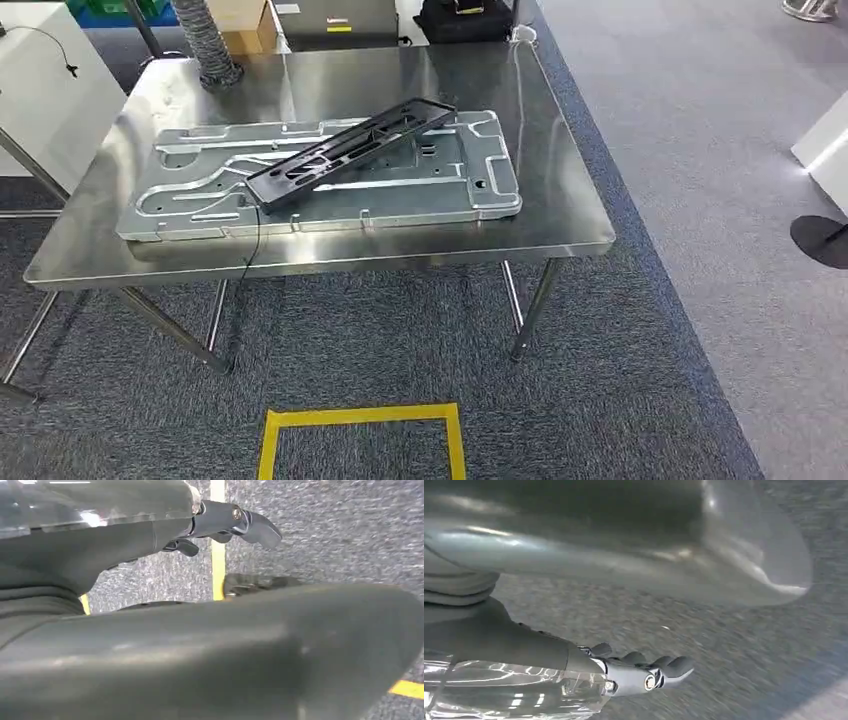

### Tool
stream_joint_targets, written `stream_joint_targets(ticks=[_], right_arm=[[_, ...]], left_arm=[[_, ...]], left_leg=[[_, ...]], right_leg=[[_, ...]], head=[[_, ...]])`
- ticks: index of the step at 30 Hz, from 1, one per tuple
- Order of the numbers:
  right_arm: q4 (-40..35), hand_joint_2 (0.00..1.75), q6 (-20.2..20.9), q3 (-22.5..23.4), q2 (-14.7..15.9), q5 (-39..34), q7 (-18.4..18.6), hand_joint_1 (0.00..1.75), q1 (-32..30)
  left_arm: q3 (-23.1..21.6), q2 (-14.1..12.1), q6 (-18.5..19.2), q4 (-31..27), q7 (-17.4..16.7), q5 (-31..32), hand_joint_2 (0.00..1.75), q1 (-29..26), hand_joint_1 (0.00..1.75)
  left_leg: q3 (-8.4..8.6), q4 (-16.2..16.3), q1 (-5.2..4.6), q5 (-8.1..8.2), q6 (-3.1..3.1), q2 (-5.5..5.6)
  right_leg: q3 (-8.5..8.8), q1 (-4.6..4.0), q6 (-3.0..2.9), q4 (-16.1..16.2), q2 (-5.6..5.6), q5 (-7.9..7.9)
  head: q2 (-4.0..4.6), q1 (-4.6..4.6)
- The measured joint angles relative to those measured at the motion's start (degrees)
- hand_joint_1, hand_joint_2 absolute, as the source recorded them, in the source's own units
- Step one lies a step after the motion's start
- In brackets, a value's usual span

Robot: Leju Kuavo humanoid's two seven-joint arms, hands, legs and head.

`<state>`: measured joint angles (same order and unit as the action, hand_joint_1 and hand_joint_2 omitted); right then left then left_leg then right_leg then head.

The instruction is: Take the parts from the cabinet and place them on the table.

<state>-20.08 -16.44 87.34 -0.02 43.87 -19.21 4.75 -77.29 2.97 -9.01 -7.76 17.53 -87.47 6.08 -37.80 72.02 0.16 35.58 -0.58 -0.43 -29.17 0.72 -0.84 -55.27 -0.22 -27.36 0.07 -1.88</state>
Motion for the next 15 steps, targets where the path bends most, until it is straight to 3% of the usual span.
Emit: stream_joint_targets(ticks=[1, 2, 3, 5, 6, 10, 11, 12, 13, 14, 15], right_arm=[[0.31, 0.0, -0.02, 0.0, 0.0, 0.17, 0.28, 0.0, 0.01], [0.87, 0.0, -0.07, 0.0, 0.0, 0.39, 0.79, 0.0, 0.01], [1.49, 0.0, -0.11, -0.07, -0.07, 0.63, 1.38, 0.0, 0.01], [2.86, 0.0, -0.2, -0.39, -0.44, 1.66, 3.06, 0.0, 0.06], [3.47, 0.0, -0.26, -0.77, -0.72, 2.25, 4.0, 0.0, 0.1], [5.05, 0.0, 0.09, -1.62, -1.86, 3.37, 5.57, 0.0, 0.41], [5.35, 0.0, 0.2, -1.73, -2.08, 3.67, 5.86, 0.0, 0.42], [5.76, 0.0, 0.33, -1.99, -2.38, 4.04, 5.98, 0.0, 0.41], [5.97, 0.0, 0.44, -2.34, -2.47, 4.55, 6.18, 0.0, 0.43], [6.14, 1.75, 0.68, -2.78, -2.51, 4.94, 6.45, 0.0, 0.45], [6.29, 1.75, 0.88, -3.15, -2.56, 5.31, 6.64, 0.0, 0.47]], left_arm=[[-0.02, 0.0, 0.0, 0.0, 0.0, 0.0, 0.0, -0.01, 0.0], [-0.04, 0.0, 0.0, 0.0, 0.0, 0.0, 0.0, -0.01, 0.0], [-0.07, -0.02, -0.02, 0.0, 0.0, 0.0, 0.0, 0.0, 0.0], [-0.09, -0.09, -0.07, 0.0, 0.07, 0.0, 0.0, 0.06, 0.0], [-0.09, -0.11, -0.07, 0.0, 0.13, 0.02, 0.0, 0.23, 0.0], [-0.15, -0.17, -0.22, 0.0, 0.17, 0.11, 0.0, 0.22, 0.0], [-0.15, -0.15, -0.24, 0.0, 0.15, 0.11, 0.0, 0.23, 0.0], [-0.17, -0.15, -0.24, 0.0, 0.11, 0.11, 0.0, 0.36, 0.0], [-0.2, -0.15, -0.33, 0.0, 0.09, 0.11, 0.0, 0.42, 0.0], [-0.2, -0.15, -0.44, 0.0, 0.07, 0.11, 0.0, 0.36, 0.0], [-0.2, -0.15, -0.5, 0.0, 0.07, 0.11, 0.0, 0.27, 0.0]], left_leg=[[-0.5, 2.72, 0.03, 0.66, -0.13, 0.0], [0.22, 2.66, 0.04, -0.27, -0.14, 0.0], [2.16, -0.04, 0.05, -2.18, -0.06, 0.0], [8.93, -10.52, 0.05, -6.13, 0.28, 0.01], [11.43, -15.27, -0.02, -5.24, 0.68, 0.13], [10.75, -15.65, -0.44, -6.14, 1.9, 0.16], [10.53, -16.43, 0.19, -6.99, 2.58, 0.01], [9.99, -16.44, 0.03, -7.48, 2.97, -0.08], [9.37, -16.4, 0.0, -7.89, 3.38, -0.13], [8.75, -16.38, -0.1, -8.27, 3.4, -0.16], [8.17, -16.32, -0.18, -8.67, 3.43, -0.23]], right_leg=[[-0.65, -0.06, 0.04, -0.22, 0.01, 0.32], [-1.3, -0.06, 0.14, -0.52, 0.03, 0.57], [-1.84, -0.07, 0.23, -0.84, 0.04, 0.78], [-2.67, -0.07, 0.53, -1.59, 0.11, 1.01], [-3.04, -0.11, 0.74, -1.93, 0.09, 1.13], [-3.35, -0.26, 2.18, -1.83, 0.12, 2.32], [-3.64, -0.26, 2.42, -2.15, 0.23, 2.24], [-4.47, -0.14, 2.71, -3.67, 0.21, 0.31], [-6.09, -0.02, 2.88, -7.23, 0.24, -2.84], [-7.72, 0.09, 3.1, -11.64, 0.23, -5.66], [-9.2, 0.11, 3.25, -15.98, 0.23, -7.86]], head=[[-0.02, 0.0], [-0.02, 0.0], [-0.02, 0.0], [-0.02, 0.0], [0.0, 0.0], [-0.02, 0.0], [0.0, 0.0], [-0.02, 0.02], [-0.02, 0.0], [-0.02, 0.0], [-0.02, 0.0]])
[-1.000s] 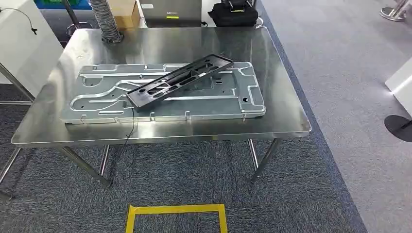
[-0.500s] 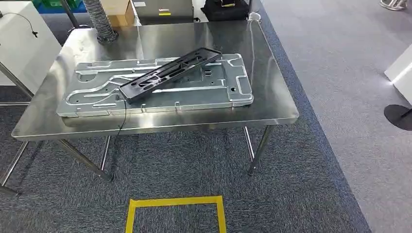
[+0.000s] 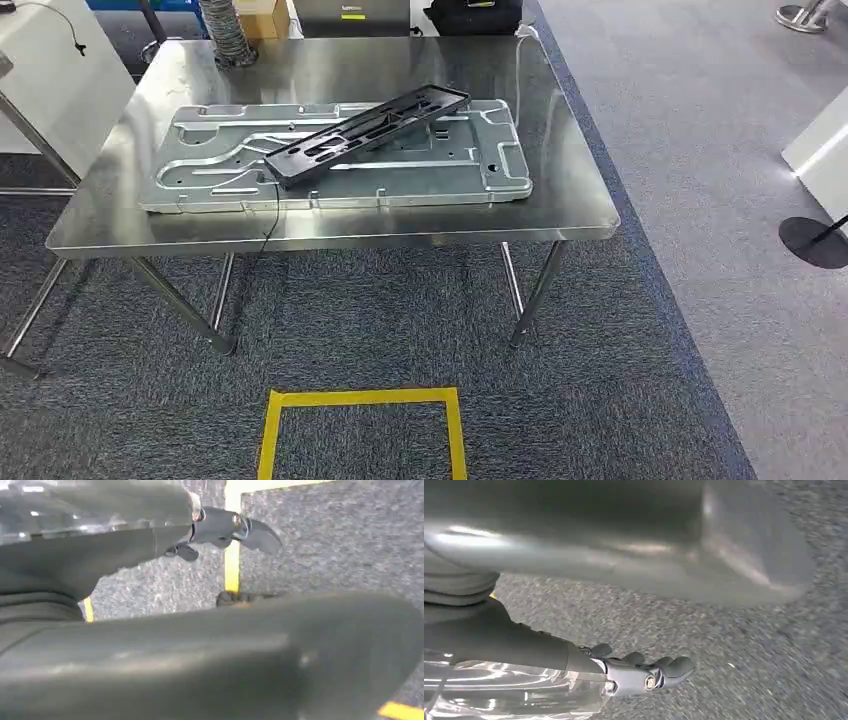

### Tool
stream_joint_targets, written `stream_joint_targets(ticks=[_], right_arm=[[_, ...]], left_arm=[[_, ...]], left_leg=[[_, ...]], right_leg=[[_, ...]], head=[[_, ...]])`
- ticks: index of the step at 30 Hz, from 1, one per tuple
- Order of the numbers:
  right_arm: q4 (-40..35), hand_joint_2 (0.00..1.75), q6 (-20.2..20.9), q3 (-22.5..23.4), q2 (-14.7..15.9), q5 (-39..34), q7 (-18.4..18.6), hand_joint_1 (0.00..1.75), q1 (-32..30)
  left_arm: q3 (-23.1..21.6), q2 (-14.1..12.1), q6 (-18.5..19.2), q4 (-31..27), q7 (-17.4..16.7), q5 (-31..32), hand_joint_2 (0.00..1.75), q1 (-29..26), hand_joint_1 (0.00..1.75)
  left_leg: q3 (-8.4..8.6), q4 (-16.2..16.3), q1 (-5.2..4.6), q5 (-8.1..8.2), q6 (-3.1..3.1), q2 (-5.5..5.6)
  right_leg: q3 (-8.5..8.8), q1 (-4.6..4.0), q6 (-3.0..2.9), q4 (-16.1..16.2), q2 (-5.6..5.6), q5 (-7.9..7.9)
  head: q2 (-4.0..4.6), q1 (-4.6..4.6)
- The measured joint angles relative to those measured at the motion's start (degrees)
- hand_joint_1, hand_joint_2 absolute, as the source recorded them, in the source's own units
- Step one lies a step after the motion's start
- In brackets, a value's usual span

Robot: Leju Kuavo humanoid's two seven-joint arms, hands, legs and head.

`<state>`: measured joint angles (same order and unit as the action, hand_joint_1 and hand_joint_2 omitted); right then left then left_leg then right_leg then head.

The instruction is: Take the parts from the cabinet and place them on the table.

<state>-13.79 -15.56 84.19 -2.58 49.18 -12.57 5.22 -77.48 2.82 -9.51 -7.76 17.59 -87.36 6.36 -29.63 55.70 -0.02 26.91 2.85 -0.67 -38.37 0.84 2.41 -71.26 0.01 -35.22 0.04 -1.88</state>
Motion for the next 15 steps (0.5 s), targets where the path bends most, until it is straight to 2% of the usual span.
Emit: stream_joint_targets(ticks=[1, 2, 3, 5, 6, 7, 10, 11, 12, 13, 15], right_arm=[[0.26, 1.75, 0.28, -0.41, -0.13, 0.37, 0.35, 0.0, -0.01], [0.44, 1.75, 0.37, -0.74, -0.24, 0.7, 0.67, 0.0, -0.02], [0.59, 1.75, 0.41, -1.07, -0.35, 1.03, 1.12, 0.0, -0.02], [0.85, 1.75, 0.43, -1.88, -0.54, 1.83, 1.92, 0.0, 0.1], [0.92, 1.75, 0.46, -2.27, -0.65, 2.27, 2.36, 0.0, 0.26], [1.01, 1.75, 0.5, -2.6, -0.77, 2.47, 2.58, 0.0, 0.49], [1.29, 1.75, 0.46, -3.12, -1.29, 2.8, 3.37, 0.0, 0.36], [1.42, 1.75, 0.48, -3.3, -1.71, 2.91, 3.41, 0.0, 0.34], [1.49, 1.75, 0.5, -3.54, -1.99, 3.17, 3.43, 0.0, 0.41], [1.53, 1.75, 0.63, -3.82, -2.27, 3.34, 3.41, 0.0, 0.48], [1.57, 1.75, 0.92, -4.17, -2.6, 3.47, 3.3, 0.0, 0.46]], left_arm=[[0.0, -0.04, -0.09, 0.0, -0.04, 0.0, 0.0, -0.02, 0.0], [0.0, -0.04, -0.13, 0.0, -0.07, 0.0, 0.0, -0.03, 0.0], [-0.02, -0.04, -0.24, 0.0, -0.09, 0.02, 0.0, -0.03, 0.0], [-0.17, -0.04, -0.35, 0.0, -0.09, 0.09, 0.0, 0.01, 0.0], [-0.33, -0.04, -0.37, 0.0, -0.09, 0.17, 0.0, 0.03, 0.0], [-0.44, -0.04, -0.39, 0.0, -0.09, 0.33, 0.0, 0.09, 0.0], [-0.79, -0.04, -0.39, 0.0, -0.13, 0.59, 0.0, 0.07, 0.0], [-0.9, -0.04, -0.37, 0.0, -0.15, 0.7, 0.0, 0.06, 0.0], [-0.98, -0.09, -0.37, 0.0, -0.17, 0.83, 0.0, 0.04, 0.0], [-1.09, -0.11, -0.35, 0.0, -0.24, 0.94, 0.0, 0.06, 0.0], [-1.27, -0.13, -0.33, 0.0, -0.24, 0.94, 0.0, 0.02, 0.0]], left_leg=[[-0.67, 0.17, -0.02, -0.4, -0.07, -0.01], [-1.21, 0.35, -0.01, -0.64, -0.16, -0.01], [-1.71, 0.63, 0.01, -0.88, -0.28, -0.01], [-2.37, 1.33, 0.04, -1.15, -0.57, 0.01], [-2.62, 1.61, 0.02, -1.27, -0.78, -0.01], [-2.98, 2.11, -0.4, -1.42, -1.15, -0.01], [-3.19, 1.71, -0.15, -2.16, -2.16, -0.01], [-3.43, 1.96, -0.27, -2.11, -2.49, 0.02], [-3.85, 3.14, 0.02, -0.87, -2.81, 0.2], [-5.05, 6.19, 0.04, 1.75, -3.01, 0.25], [-8.73, 15.7, 0.22, 7.07, -3.43, 0.26]], right_leg=[[-0.84, 0.0, 0.11, -3.16, 0.0, -1.11], [-0.27, 0.01, 0.15, -3.26, -0.01, -0.71], [1.81, 0.04, 0.15, -0.67, -0.02, 0.78], [8.77, 0.07, -0.14, 10.21, -0.05, 4.99], [11.15, 0.04, -0.45, 14.41, -0.06, 5.07], [11.02, -0.37, -0.87, 15.12, 0.02, 5.15], [10.42, -0.62, -1.83, 14.8, 0.05, 5.58], [10.39, -0.15, -2.5, 15.3, 0.02, 6.19], [10.19, -0.12, -2.88, 15.37, -0.2, 6.5], [9.74, -0.13, -3.28, 15.36, -0.19, 6.75], [8.98, -0.28, -3.46, 15.28, -0.24, 7.28]], head=[[0.02, 0.0], [0.0, 0.0], [0.02, 0.0], [0.0, 0.0], [0.0, 0.0], [0.0, 0.0], [0.0, 0.0], [0.02, 0.0], [0.0, 0.0], [0.0, -0.02], [0.0, 0.0]])
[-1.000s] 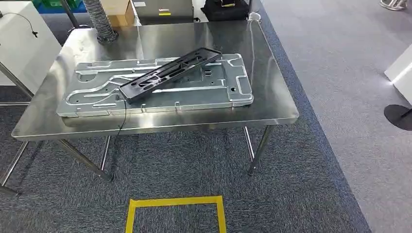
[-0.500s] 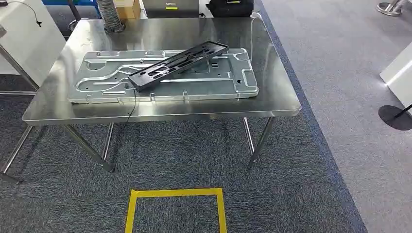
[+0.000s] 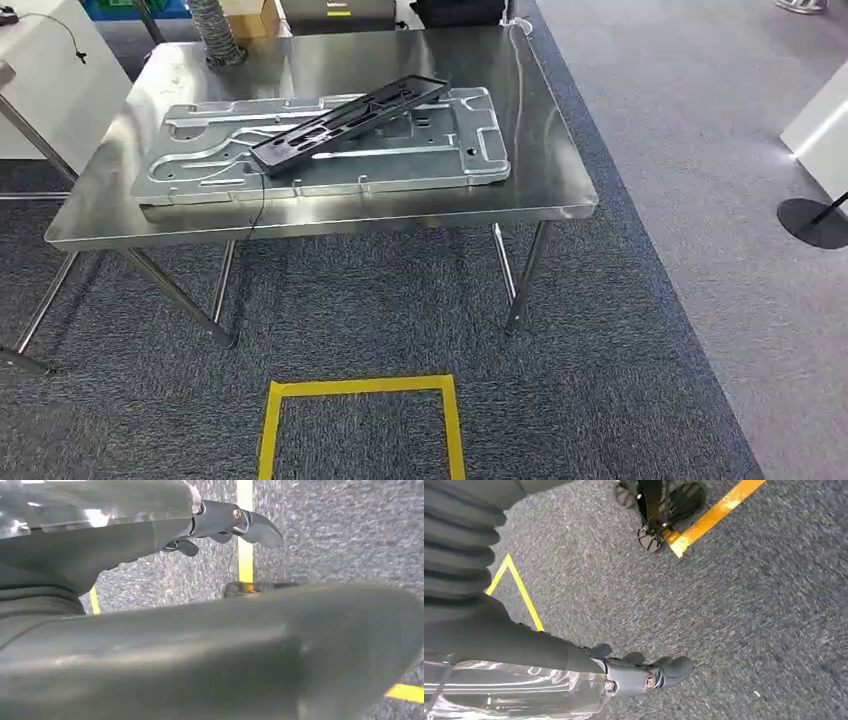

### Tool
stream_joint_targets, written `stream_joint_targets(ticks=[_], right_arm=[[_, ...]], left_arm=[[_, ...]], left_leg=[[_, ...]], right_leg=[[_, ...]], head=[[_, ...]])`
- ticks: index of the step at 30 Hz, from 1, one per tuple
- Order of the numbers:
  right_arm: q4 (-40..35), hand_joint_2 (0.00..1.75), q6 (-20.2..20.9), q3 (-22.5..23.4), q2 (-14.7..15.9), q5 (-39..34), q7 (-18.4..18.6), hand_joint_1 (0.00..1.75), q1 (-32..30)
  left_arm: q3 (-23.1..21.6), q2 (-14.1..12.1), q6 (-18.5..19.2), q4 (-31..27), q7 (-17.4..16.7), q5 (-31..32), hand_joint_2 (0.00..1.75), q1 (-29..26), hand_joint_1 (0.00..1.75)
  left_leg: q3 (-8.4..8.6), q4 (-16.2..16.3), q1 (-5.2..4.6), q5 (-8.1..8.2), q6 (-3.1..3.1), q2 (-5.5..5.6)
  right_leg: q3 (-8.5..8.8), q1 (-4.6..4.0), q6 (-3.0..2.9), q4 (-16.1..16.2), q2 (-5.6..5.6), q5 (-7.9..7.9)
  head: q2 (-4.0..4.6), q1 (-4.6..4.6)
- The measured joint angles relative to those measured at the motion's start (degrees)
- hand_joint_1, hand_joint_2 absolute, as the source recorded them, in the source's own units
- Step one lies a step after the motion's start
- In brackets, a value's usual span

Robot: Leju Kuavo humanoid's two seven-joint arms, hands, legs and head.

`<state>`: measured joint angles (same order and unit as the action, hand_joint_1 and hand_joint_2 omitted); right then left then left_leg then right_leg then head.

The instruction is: Take the parts from the cabinet and place them on the table.

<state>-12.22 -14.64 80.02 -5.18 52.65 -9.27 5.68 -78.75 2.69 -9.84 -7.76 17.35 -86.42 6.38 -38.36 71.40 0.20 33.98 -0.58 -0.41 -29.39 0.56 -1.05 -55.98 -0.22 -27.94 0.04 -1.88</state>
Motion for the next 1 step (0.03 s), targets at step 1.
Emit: stream_joint_targets(ticks=[1], right_arm=[[0.02, 1.75, 0.11, -0.15, -0.13, 0.02, 0.0, 0.0, -0.03]], left_arm=[[-0.02, 0.0, 0.0, 0.0, 0.0, 0.0, 0.0, -0.04, 0.0]], left_leg=[[-1.19, 3.61, 0.03, 1.35, -0.11, 0.0]], right_leg=[[-0.42, -0.05, 0.05, -0.1, 0.0, 0.25]], head=[[0.02, 0.0]])
